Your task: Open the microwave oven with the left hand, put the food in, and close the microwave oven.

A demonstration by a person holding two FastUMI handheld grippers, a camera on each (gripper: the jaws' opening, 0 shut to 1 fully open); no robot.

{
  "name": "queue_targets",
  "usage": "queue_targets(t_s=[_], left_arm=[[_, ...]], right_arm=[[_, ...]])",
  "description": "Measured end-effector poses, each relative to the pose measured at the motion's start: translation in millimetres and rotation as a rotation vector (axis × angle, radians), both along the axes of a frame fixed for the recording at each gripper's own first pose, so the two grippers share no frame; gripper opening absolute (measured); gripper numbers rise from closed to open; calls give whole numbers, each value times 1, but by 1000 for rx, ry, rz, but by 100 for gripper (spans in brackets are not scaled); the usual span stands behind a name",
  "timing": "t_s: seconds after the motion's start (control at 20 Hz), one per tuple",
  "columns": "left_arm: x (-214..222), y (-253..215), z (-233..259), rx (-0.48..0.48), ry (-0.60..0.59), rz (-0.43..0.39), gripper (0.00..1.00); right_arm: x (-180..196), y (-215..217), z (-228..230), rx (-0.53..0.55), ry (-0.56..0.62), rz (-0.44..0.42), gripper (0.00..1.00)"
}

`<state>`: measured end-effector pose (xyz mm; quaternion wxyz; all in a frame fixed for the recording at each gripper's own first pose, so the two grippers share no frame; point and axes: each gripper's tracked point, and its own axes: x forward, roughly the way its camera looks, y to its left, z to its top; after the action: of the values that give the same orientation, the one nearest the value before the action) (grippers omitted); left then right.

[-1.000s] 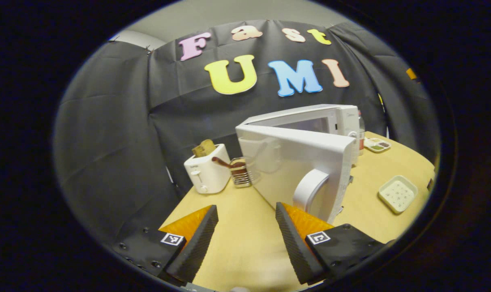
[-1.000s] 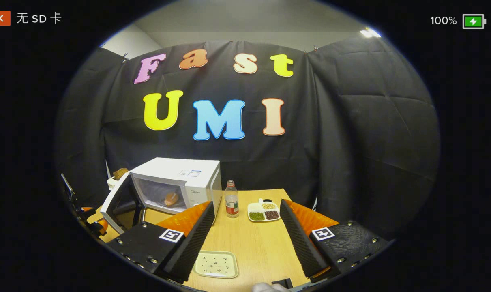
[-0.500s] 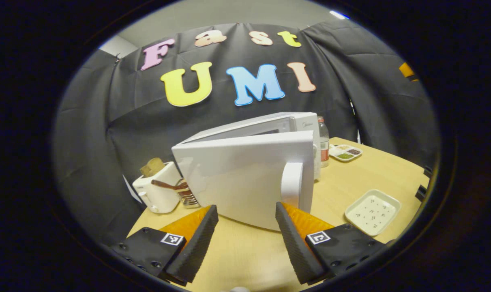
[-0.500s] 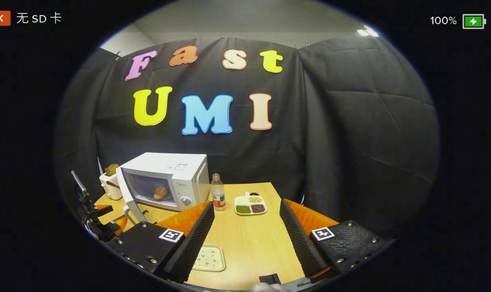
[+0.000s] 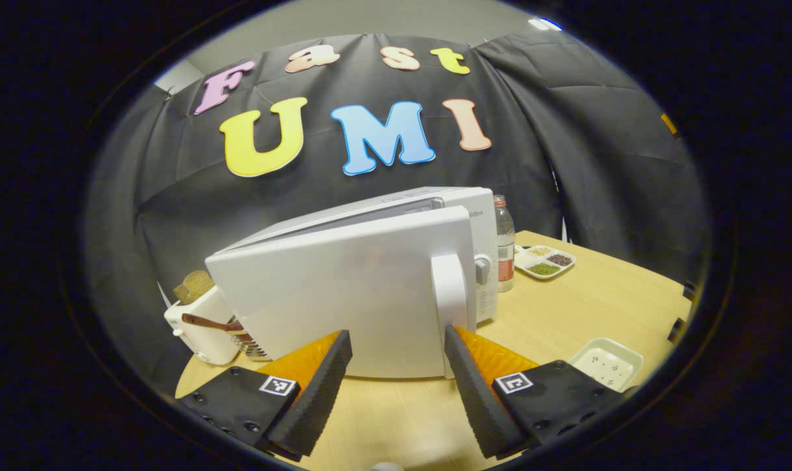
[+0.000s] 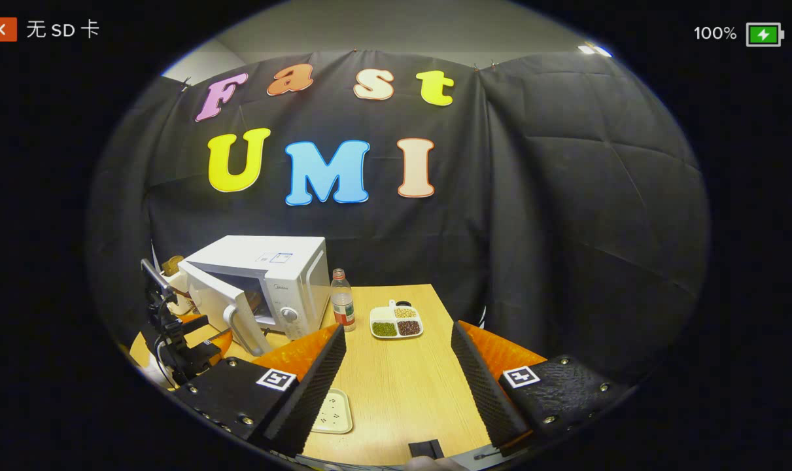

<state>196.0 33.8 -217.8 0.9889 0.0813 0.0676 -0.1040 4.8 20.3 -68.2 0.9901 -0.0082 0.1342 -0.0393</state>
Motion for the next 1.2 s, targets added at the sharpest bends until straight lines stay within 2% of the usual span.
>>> queue_targets(t_s=[0.2, 0.25, 0.35, 0.55, 0.7, 0.95, 1.2], left_arm=[[34, -6, 1, -37, 1, 37, 94], [43, -6, 2, -58, 4, 49, 95], [58, -10, 5, -74, 2, 64, 95], [78, -8, 10, -59, -18, 93, 94], [81, -6, 9, -94, -3, 101, 95], [64, -17, 13, -83, -20, 80, 94], [65, -31, 12, -73, -15, 44, 94]], right_arm=[[8, -10, -1, -13, 9, -6, 99], [9, -11, -1, -12, 14, -9, 96], [10, -15, -1, -16, 26, -19, 99], [8, -26, -1, -30, 23, -38, 99], [4, -30, -4, -25, 35, -46, 99], [2, -31, -4, -19, 32, -52, 99], [1, -26, -11, -7, 47, -48, 99]])
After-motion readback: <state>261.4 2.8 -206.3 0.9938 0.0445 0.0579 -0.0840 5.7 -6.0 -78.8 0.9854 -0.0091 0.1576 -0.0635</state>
